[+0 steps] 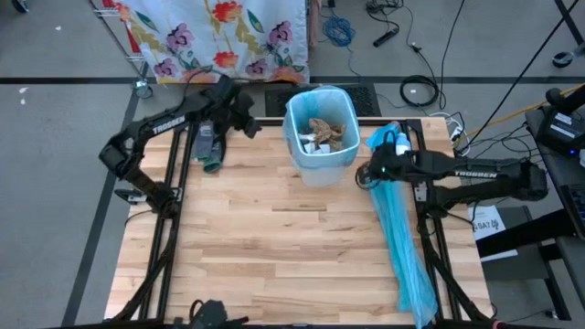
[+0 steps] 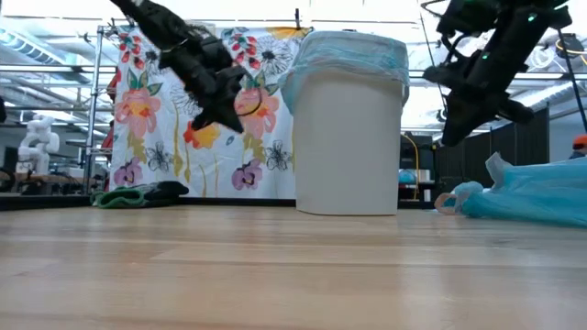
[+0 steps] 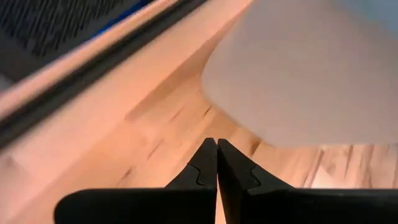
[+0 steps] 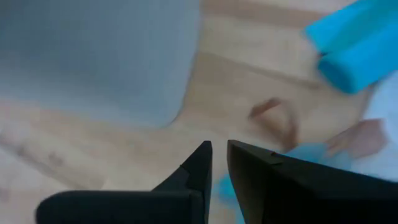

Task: Place trash/remove bag and relplace
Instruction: Remove the blue trash bag from the trash bin

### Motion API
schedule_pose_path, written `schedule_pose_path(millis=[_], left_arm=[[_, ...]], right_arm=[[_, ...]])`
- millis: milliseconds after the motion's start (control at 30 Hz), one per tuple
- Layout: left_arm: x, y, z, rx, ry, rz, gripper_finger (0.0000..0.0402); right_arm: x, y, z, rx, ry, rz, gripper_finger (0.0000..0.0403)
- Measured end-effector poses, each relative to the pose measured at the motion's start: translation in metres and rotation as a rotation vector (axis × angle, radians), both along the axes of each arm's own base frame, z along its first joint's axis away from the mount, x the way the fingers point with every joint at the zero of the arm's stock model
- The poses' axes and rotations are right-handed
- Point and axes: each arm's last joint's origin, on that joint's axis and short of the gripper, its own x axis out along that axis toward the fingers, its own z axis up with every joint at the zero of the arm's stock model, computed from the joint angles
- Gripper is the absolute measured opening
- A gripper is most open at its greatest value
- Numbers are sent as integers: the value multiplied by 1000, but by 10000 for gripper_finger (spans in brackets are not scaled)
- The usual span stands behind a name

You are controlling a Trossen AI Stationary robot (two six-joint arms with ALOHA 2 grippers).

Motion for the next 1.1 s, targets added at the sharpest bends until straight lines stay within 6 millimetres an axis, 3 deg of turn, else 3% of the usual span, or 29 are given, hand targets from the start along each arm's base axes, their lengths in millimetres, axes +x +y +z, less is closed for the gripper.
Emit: schedule_pose_path(millis=[133,400,633,867,1100], left_arm=[[-10,-13,-18,-33,-13,31,3],[-21,-36,-43,-127,-10,50,2],[-16,-56,-52,-180,6,25,2],[-18,-75,-62,-199,37,51,2],[-29,-86,-67,-209,17,71,2]], right_arm=[[-12,-27,2,-4,2,-139,8],[-26,-87,3,44,-150,-159,1],[-18,-123,-15,77,-212,-138,0],[5,-141,-36,74,-214,-72,0],[31,-135,-45,54,-226,78,0]])
